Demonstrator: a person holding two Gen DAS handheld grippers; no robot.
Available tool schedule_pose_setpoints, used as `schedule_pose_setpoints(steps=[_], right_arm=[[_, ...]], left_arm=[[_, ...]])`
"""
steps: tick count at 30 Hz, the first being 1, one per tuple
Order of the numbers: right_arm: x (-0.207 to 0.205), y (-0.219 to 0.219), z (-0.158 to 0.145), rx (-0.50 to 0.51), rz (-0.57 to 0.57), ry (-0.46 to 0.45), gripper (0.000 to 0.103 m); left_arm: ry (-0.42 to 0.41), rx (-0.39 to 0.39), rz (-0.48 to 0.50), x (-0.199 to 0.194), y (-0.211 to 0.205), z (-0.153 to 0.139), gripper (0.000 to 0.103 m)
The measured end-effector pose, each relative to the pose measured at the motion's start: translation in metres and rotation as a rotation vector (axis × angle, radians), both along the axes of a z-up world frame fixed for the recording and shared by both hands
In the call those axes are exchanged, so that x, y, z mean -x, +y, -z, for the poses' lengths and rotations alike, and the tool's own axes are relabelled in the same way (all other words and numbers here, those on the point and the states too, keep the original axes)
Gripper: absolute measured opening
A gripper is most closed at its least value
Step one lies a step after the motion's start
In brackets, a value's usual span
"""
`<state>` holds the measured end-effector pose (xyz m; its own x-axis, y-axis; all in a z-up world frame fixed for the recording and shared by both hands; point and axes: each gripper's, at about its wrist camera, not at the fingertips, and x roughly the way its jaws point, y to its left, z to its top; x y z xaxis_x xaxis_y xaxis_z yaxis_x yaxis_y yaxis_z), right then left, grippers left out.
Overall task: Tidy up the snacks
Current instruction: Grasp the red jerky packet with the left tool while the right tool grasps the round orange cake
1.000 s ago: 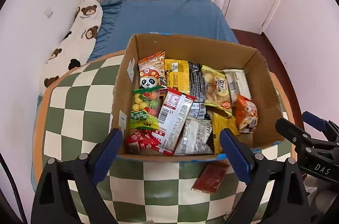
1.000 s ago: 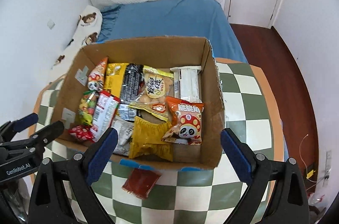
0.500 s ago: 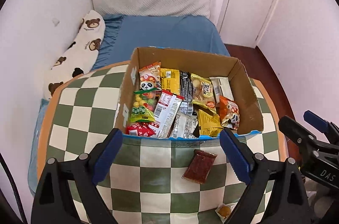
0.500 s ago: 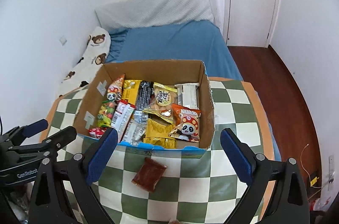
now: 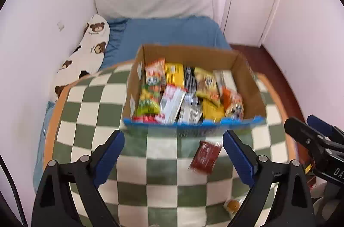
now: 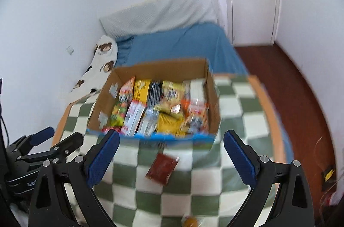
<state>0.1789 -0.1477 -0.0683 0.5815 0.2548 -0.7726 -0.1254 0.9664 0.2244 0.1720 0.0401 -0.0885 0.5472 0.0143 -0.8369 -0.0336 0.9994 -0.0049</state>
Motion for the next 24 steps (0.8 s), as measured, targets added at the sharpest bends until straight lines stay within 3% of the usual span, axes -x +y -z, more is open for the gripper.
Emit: schedule_pose_setpoints(steps=[3, 8, 12, 17, 20, 22, 24], right_arm=[[0.007, -0.010, 0.045, -0.074, 0.010, 0.135, 0.099], [0.031, -0.024, 0.148, -0.162, 0.063, 0.417, 0.099], [0.056, -0.034, 0.223, -0.207, 0.109, 0.598, 0.099], [0.078, -0.039, 0.277, -0.216, 0.147, 0.713, 0.099], [0.088, -0.036, 0.291, -0.186, 0.135, 0.729, 0.091], [0.094, -0.031, 0.294, -0.129, 0.111, 0.691, 0.083], [0.101, -0.029, 0.295, -0.077, 0.098, 0.651, 0.069]], left_arm=[[0.085, -0.089, 0.043, 0.010, -0.009, 0.038, 0.094], [0.272, -0.206, 0.126, 0.026, -0.014, 0.115, 0.094], [0.365, -0.263, 0.188, 0.030, -0.022, 0.152, 0.094], [0.397, -0.299, 0.246, 0.019, -0.038, 0.170, 0.094], [0.419, -0.275, 0.275, 0.004, -0.051, 0.175, 0.094], [0.440, -0.244, 0.289, -0.008, -0.061, 0.179, 0.094], [0.457, -0.212, 0.293, -0.021, -0.069, 0.185, 0.094]])
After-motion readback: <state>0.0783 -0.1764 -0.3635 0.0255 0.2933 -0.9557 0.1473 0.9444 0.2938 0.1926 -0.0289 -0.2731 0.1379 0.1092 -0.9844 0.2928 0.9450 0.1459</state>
